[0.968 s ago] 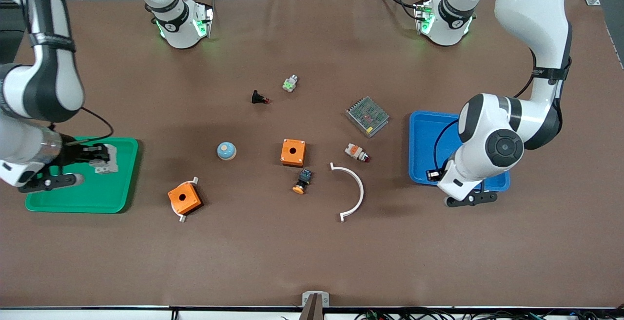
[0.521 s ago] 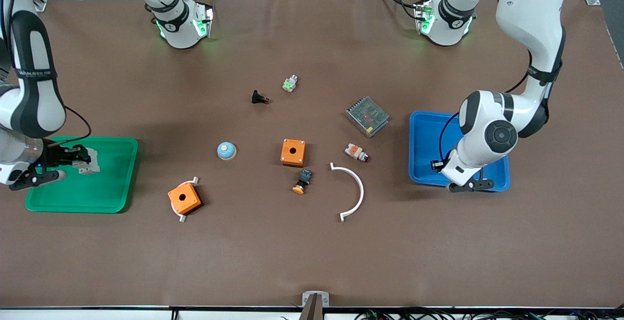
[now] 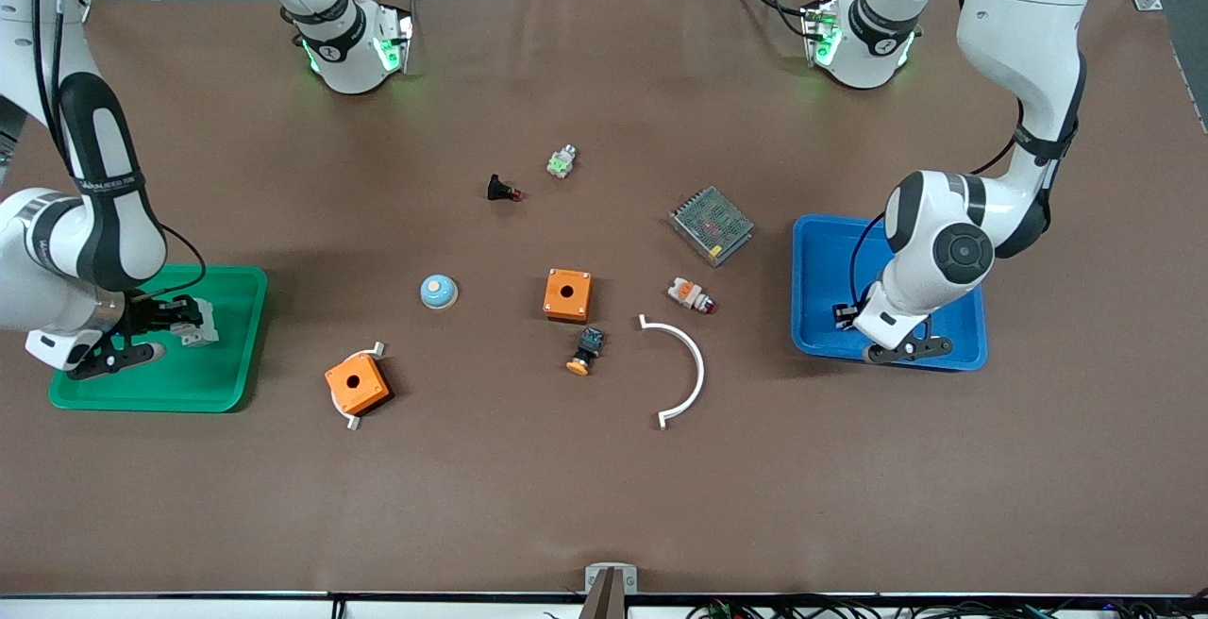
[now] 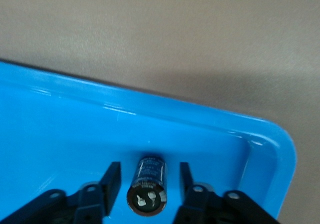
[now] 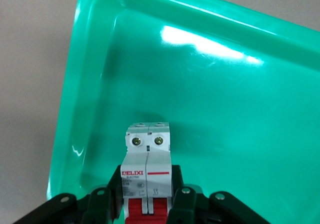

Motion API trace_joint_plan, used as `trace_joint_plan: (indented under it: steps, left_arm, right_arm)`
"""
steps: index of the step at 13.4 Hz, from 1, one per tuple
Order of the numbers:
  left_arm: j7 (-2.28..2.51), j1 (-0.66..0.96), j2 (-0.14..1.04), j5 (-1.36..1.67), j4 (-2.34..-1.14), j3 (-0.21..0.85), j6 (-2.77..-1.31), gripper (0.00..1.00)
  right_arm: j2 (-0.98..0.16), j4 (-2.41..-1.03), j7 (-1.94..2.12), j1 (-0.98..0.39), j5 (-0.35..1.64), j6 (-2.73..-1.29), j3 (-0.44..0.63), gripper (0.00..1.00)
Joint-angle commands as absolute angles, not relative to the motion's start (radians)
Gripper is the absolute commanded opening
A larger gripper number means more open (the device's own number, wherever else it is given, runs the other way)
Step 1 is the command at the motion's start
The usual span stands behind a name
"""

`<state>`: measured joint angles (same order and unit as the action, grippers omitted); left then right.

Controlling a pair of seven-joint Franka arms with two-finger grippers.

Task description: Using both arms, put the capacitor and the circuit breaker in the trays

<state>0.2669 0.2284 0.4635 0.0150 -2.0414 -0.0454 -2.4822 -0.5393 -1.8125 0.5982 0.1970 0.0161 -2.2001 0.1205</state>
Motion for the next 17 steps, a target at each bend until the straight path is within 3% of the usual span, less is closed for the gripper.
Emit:
trace_joint_plan:
  steps: [1, 2, 3, 4, 7, 12, 14, 17]
  left_arm:
    - [0.236, 0.219, 0.414, 0.031, -2.037, -0.038, -2.482, 0.81]
    - [0.236, 0.219, 0.391, 0.031, -2.025, -0.038, -2.479, 1.0]
    - [0.238, 0.221, 0.367, 0.031, -2.002, -0.04, -2.471, 1.0]
    - [0.241, 0.224, 0.345, 0.026, -1.988, -0.04, -2.458, 1.0]
    - [0.242, 0.222, 0.281, 0.023, -1.925, -0.041, -2.389, 1.0]
    - [0.205, 0.186, 0.155, 0.025, -1.839, -0.043, -2.226, 1.0]
    - [0.209, 0.186, 0.111, 0.025, -1.809, -0.046, -2.121, 1.0]
    - [0.155, 0.183, 0.103, 0.021, -1.666, -0.051, -1.906, 1.0]
  right_arm:
    - [-0.54, -1.802, 0.606, 0.216, 0.012, -2.203, 0.101, 0.3]
    - [-0.545, -1.801, 0.606, 0.215, 0.012, -2.203, 0.101, 0.41]
    - [-0.546, -1.799, 0.606, 0.215, 0.012, -2.203, 0.101, 0.59]
    - [-0.545, -1.798, 0.604, 0.212, 0.014, -2.198, 0.101, 1.0]
    - [-0.523, -1.776, 0.594, 0.196, 0.014, -2.169, 0.097, 1.0]
    - [-0.466, -1.564, 0.507, 0.135, 0.017, -1.857, 0.095, 1.0]
    - [-0.425, -1.497, 0.418, 0.103, 0.02, -1.74, 0.094, 1.0]
    - [-0.297, -1.493, 0.303, 0.054, 0.021, -1.665, 0.089, 1.0]
